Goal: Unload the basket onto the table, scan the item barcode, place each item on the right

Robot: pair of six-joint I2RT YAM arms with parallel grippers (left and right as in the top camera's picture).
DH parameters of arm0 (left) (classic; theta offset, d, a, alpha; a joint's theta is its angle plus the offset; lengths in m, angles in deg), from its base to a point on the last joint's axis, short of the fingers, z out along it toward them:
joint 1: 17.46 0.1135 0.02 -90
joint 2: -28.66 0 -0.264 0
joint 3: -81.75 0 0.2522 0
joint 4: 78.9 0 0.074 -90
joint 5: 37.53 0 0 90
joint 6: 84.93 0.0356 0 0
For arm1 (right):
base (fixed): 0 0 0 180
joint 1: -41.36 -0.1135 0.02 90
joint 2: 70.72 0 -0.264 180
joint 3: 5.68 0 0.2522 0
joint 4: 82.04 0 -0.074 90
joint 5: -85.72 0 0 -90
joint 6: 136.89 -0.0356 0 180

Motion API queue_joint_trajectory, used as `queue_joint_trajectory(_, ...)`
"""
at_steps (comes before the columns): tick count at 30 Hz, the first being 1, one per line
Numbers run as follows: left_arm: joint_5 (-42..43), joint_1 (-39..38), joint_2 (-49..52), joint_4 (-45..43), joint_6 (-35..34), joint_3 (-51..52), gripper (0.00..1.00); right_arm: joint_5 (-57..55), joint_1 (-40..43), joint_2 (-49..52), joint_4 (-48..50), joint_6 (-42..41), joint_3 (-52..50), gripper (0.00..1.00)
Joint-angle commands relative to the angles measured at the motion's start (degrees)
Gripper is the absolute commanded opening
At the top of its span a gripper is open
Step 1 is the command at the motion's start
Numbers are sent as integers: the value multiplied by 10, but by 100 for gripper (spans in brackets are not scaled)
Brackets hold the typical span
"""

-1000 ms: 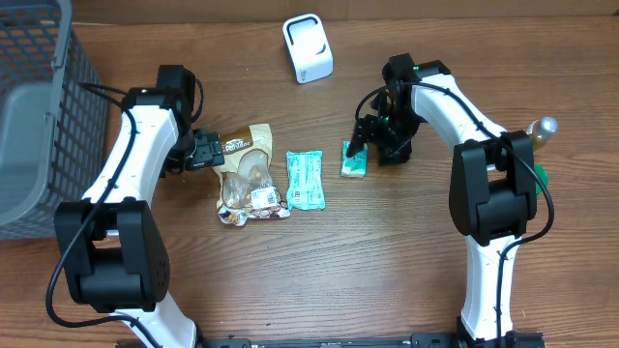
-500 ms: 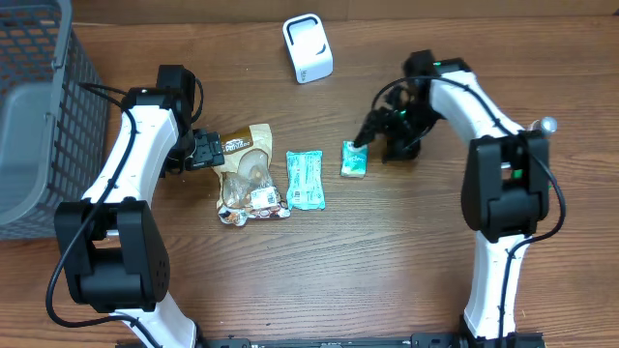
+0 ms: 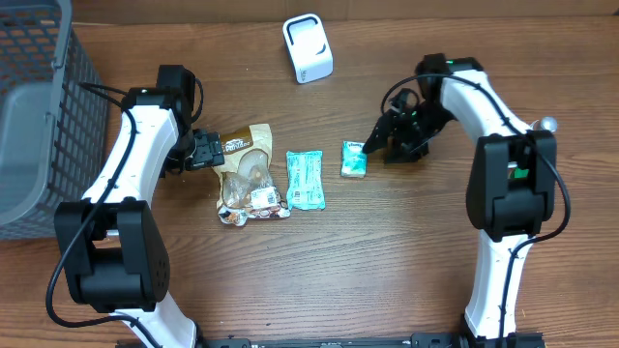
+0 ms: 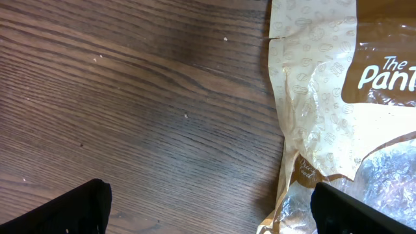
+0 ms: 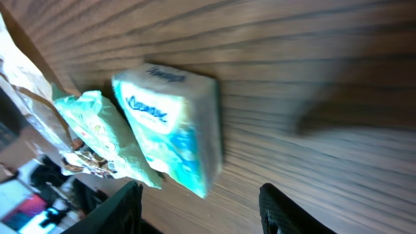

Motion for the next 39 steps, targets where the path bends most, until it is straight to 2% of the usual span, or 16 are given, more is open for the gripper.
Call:
queue_joint_trajectory(1, -5, 2, 4, -1, 11, -9, 100, -23, -22, 4, 14, 11, -2, 54)
queue_joint_trajectory(7, -5, 2, 4, -1, 11, -8, 100, -92, -46, 4, 33, -30, -2, 47)
queue_joint_trajectory(17, -5, 2, 4, -1, 11, -9, 99, -93, -50, 4, 43, -30, -2, 44)
queue_joint_trajectory(22, -5, 2, 4, -1, 11, -9, 100, -93, -50, 4, 40, -39, -2, 39)
queue_joint_trajectory(31, -5, 2, 4, -1, 11, -8, 99, -98, -70, 4, 46, -39, -3, 39)
queue_joint_trajectory(34, -5, 2, 4, -1, 11, -9, 100, -149, -85, 4, 47, -74, -3, 39)
queue_joint_trajectory(39, -5, 2, 4, -1, 11, -9, 100, -162, -92, 4, 52, -83, -3, 39)
